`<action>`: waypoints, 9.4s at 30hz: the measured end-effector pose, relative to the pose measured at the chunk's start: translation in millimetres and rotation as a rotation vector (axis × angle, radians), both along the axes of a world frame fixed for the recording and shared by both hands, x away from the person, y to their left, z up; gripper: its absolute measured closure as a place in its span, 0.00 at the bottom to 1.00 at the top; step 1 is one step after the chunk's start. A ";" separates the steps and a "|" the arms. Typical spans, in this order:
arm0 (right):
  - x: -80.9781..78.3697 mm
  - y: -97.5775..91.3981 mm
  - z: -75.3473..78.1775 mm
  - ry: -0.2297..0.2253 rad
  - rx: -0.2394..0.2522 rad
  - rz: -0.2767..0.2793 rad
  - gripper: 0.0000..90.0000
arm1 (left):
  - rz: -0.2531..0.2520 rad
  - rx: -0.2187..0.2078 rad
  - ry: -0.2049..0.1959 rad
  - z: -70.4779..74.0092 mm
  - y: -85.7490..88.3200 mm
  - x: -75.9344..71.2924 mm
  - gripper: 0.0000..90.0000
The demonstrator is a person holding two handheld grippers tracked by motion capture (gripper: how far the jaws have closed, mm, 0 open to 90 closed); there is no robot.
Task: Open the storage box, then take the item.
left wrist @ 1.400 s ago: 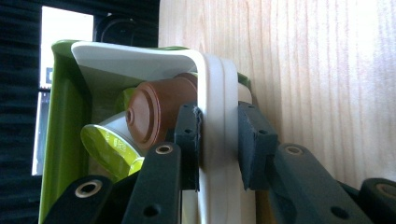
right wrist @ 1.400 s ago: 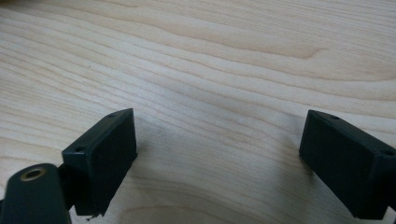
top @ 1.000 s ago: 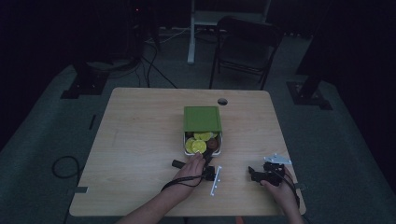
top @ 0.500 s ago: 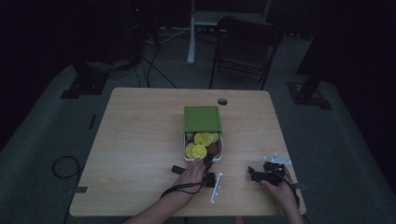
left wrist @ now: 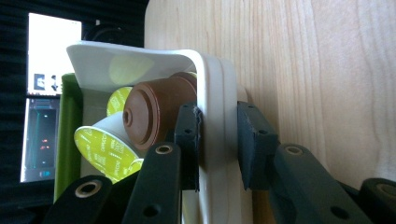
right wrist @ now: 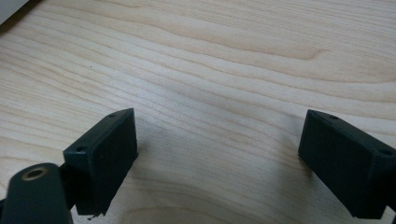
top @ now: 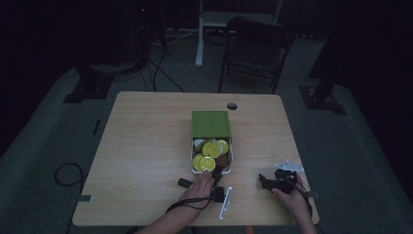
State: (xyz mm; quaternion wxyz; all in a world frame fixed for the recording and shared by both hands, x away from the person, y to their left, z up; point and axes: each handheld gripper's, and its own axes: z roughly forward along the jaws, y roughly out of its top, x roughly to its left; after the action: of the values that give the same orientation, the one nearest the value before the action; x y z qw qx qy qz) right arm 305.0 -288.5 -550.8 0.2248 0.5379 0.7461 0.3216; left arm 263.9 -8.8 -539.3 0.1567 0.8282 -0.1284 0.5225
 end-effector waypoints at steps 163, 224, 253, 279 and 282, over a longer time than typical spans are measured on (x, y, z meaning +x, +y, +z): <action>0.0 0.0 0.0 0.000 0.000 0.000 0.12 | 0.427 -0.955 0.670 13.9 220.8 2.5 0.37; 1.8 0.1 0.0 0.000 -0.001 -0.001 0.12 | 0.904 -0.968 0.743 -6.7 294.8 20.2 0.09; -3.7 7.2 13.0 0.038 0.044 -0.039 0.12 | 0.933 -0.965 0.743 -7.2 292.8 24.7 0.02; -1.8 30.1 51.9 -0.007 0.052 -0.017 0.15 | 0.933 -0.965 0.743 -7.2 292.8 24.7 0.02; -1.6 32.9 58.4 -0.020 0.059 -0.013 0.15 | 0.933 -0.965 0.743 -7.2 292.9 24.7 0.02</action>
State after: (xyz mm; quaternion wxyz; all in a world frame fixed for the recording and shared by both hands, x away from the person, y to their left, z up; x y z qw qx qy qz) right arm 303.4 -255.6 -492.3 0.2183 0.5461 0.7305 0.3472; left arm 288.6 284.1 -546.4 0.2969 0.7578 0.5378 0.2199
